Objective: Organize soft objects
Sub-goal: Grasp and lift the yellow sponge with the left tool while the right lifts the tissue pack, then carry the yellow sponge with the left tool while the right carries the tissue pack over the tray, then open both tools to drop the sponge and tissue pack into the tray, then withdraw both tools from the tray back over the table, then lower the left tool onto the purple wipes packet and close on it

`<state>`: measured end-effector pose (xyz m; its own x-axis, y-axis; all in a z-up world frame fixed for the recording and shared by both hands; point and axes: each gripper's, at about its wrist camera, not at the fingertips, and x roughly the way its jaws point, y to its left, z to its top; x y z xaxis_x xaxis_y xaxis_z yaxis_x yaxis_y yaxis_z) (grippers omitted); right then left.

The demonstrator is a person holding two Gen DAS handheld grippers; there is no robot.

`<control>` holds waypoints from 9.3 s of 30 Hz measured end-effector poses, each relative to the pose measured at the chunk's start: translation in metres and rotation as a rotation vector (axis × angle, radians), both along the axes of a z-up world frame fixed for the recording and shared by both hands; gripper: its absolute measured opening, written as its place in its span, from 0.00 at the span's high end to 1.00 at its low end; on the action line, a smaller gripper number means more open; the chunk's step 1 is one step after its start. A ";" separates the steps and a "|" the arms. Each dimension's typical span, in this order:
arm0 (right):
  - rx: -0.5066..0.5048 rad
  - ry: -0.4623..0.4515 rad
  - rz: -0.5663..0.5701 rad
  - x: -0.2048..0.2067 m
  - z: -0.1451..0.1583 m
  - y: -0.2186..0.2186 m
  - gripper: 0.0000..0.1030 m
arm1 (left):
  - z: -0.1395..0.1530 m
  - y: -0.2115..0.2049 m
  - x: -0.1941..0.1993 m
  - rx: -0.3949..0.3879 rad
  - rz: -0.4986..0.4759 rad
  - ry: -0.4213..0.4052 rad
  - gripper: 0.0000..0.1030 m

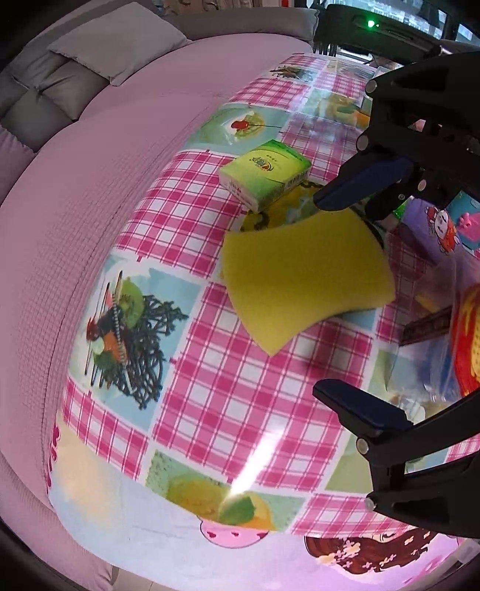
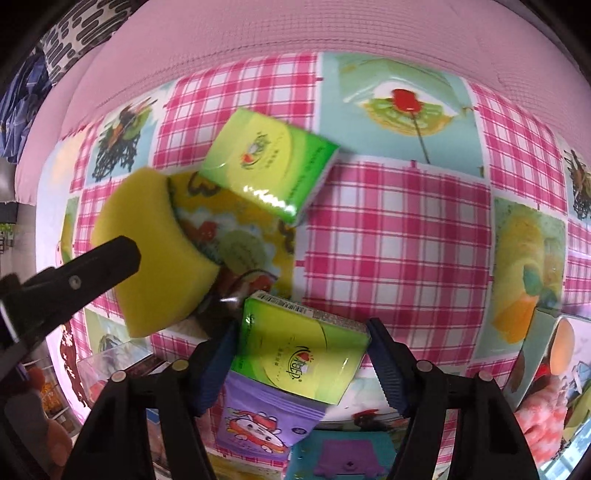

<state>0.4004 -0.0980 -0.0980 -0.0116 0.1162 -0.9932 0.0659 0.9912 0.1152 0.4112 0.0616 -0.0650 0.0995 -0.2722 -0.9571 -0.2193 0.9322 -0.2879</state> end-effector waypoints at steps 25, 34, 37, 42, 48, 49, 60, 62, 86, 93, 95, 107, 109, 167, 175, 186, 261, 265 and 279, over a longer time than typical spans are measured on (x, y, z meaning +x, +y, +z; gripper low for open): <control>0.052 -0.010 -0.061 0.002 0.008 -0.068 0.30 | -0.028 -0.083 0.040 0.068 -0.034 0.015 0.36; 0.073 -0.050 -0.104 -0.018 0.040 -0.085 0.30 | 0.007 -0.101 0.028 0.014 -0.028 -0.061 0.38; 0.069 -0.086 -0.095 -0.032 0.061 -0.091 0.30 | 0.031 -0.099 0.016 -0.004 -0.040 -0.108 0.38; 0.050 -0.146 -0.071 -0.072 0.099 -0.096 0.30 | 0.067 -0.098 -0.012 -0.021 -0.082 -0.212 0.38; 0.054 -0.181 -0.083 -0.117 0.127 -0.112 0.30 | 0.130 -0.088 -0.073 -0.003 -0.151 -0.327 0.38; 0.051 -0.187 -0.089 -0.128 0.132 -0.119 0.30 | 0.133 -0.090 -0.079 0.000 -0.160 -0.339 0.38; -0.018 -0.229 -0.158 -0.203 0.141 -0.189 0.30 | 0.182 -0.147 -0.169 0.023 -0.307 -0.454 0.37; -0.033 -0.236 -0.168 -0.215 0.141 -0.204 0.30 | 0.187 -0.159 -0.181 0.019 -0.331 -0.467 0.37; -0.096 -0.186 -0.279 -0.270 0.076 -0.308 0.30 | 0.090 -0.306 -0.240 0.020 -0.579 -0.371 0.37; -0.107 -0.173 -0.283 -0.267 0.058 -0.318 0.29 | 0.057 -0.318 -0.234 0.024 -0.597 -0.332 0.37; -0.107 -0.168 -0.283 -0.266 0.054 -0.319 0.29 | 0.050 -0.319 -0.233 0.018 -0.597 -0.323 0.36; -0.122 -0.166 -0.228 -0.260 0.052 -0.313 0.25 | 0.040 -0.318 -0.232 -0.038 -0.602 -0.282 0.32; -0.132 -0.179 -0.211 -0.261 0.054 -0.308 0.19 | 0.042 -0.316 -0.233 -0.039 -0.596 -0.291 0.30; -0.097 -0.310 -0.099 -0.215 0.144 -0.206 0.00 | 0.142 -0.083 -0.199 0.208 -0.193 -0.497 0.09; -0.082 -0.310 -0.041 -0.202 0.152 -0.166 0.00 | 0.149 -0.025 -0.195 0.254 -0.108 -0.483 0.09; -0.056 -0.297 0.030 -0.163 0.149 -0.105 0.00 | 0.148 0.046 -0.177 0.295 -0.010 -0.436 0.09; -0.058 -0.142 -0.044 -0.074 0.043 -0.152 0.00 | -0.004 -0.144 -0.067 0.233 -0.472 -0.029 0.48; -0.061 -0.143 -0.034 -0.075 0.044 -0.151 0.00 | -0.006 -0.157 -0.067 0.199 -0.492 0.005 0.52; -0.062 -0.141 -0.024 -0.079 0.048 -0.155 0.00 | -0.009 -0.150 -0.061 0.203 -0.460 0.032 0.47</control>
